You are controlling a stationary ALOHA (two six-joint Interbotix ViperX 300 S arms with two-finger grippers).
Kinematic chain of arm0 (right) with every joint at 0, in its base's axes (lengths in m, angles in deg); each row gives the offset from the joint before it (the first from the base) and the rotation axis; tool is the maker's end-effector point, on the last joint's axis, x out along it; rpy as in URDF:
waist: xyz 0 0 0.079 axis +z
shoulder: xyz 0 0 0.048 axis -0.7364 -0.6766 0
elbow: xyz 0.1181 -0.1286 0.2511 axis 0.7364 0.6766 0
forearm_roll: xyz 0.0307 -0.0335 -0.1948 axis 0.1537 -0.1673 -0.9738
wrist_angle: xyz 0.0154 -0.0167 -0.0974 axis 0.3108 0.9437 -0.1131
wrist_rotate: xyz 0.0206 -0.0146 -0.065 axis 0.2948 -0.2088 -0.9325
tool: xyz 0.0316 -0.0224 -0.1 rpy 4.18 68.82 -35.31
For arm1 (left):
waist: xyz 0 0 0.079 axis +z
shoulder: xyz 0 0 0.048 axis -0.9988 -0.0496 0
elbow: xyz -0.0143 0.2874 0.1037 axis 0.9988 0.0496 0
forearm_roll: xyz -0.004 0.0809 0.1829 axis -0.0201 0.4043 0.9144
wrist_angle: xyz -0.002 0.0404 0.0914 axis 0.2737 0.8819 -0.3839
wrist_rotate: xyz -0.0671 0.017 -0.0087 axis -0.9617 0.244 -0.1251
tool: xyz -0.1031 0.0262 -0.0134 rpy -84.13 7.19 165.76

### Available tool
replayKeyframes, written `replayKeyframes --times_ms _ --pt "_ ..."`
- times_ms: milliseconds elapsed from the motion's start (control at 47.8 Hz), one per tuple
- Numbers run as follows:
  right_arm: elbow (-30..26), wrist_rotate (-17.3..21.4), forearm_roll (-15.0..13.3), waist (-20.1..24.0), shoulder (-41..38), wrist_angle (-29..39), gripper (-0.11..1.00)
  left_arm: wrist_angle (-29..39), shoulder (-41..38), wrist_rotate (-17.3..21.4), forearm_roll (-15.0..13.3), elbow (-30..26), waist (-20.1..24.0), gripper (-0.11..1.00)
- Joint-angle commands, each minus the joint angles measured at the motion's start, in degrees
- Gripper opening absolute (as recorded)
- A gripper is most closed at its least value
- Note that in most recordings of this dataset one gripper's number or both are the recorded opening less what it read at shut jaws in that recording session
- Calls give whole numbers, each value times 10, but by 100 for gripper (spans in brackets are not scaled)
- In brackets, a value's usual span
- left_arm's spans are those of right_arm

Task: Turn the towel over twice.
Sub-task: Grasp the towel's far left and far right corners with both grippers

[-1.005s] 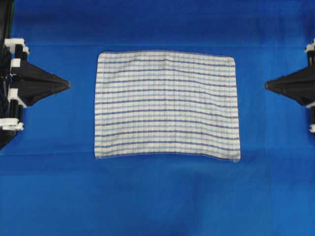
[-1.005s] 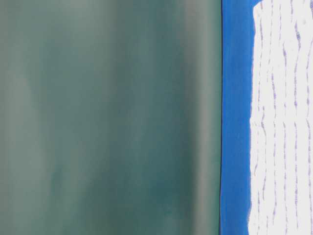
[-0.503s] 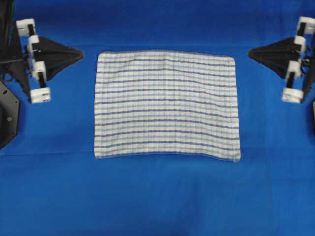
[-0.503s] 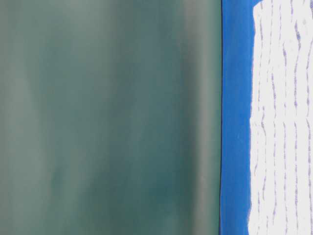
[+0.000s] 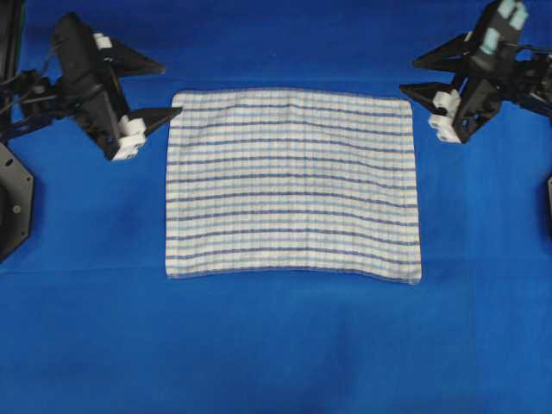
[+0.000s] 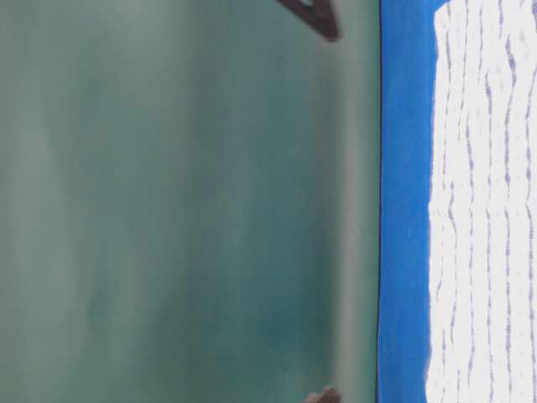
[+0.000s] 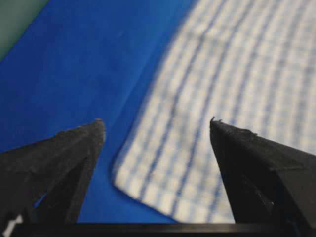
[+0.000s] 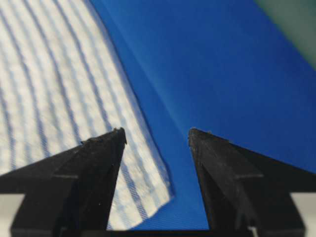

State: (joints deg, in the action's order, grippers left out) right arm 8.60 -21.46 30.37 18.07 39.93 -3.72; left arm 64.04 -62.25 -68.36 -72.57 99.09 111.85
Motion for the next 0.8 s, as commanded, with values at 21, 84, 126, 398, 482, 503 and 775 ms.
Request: replayKeyframes --times_ms 21,84,126,398,482,503,775 --pt "-20 0 -2 -10 -46 -11 59 -29 -48 3 0 -15 18 85" --pt "-24 0 -1 -14 -71 -19 59 -40 -80 3 0 -22 26 85" --pt "-25 0 -2 -17 -90 -26 59 -46 -98 3 1 -25 30 85" --pt "-41 -3 -2 -26 -179 -46 59 -66 -195 3 1 -38 50 85" --pt "-44 -4 -2 -26 -188 -46 59 -69 -219 3 0 -40 60 85" --pt "-45 -3 -2 -26 -191 -45 59 -68 -225 2 0 -40 62 85" --pt "-42 -10 -3 -26 -193 -45 53 -42 -243 -3 -1 -44 93 70"
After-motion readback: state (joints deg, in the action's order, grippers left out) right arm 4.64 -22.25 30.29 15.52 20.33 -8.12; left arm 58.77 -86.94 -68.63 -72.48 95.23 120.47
